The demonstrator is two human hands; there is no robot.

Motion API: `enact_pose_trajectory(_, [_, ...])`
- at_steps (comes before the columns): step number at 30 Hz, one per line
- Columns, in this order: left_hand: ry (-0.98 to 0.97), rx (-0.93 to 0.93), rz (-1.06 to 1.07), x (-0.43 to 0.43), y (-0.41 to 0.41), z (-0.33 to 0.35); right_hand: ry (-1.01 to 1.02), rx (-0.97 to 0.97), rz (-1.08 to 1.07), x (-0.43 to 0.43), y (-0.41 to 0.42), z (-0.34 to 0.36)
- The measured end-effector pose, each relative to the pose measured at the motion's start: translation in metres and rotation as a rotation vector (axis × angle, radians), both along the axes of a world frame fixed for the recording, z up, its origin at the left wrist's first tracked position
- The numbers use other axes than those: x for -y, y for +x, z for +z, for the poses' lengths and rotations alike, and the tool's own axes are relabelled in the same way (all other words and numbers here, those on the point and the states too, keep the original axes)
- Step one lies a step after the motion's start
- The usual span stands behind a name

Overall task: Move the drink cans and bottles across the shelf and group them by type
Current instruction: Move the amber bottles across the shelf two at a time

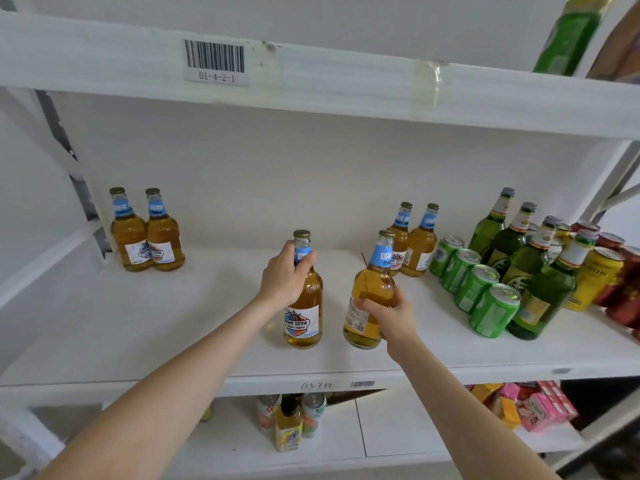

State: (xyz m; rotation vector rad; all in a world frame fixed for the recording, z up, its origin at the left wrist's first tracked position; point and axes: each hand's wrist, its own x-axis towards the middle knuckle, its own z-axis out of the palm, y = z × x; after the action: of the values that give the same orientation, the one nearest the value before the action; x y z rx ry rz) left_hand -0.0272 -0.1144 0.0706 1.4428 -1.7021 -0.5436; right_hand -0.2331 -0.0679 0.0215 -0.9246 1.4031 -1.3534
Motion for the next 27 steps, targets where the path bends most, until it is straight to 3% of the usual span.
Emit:
enact_pose_trajectory(12, [0.008, 0.066, -0.048, 0.046, -0.11, 0.007, -0.026, 0.044, -0.029, 0.039, -0.102, 0.005])
enact_pose_trajectory(27, [0.032, -0.016, -0.021, 0.074, -0.215, -0.014, -0.007, -0.043, 0.012, 0.09, -0.2, -0.011])
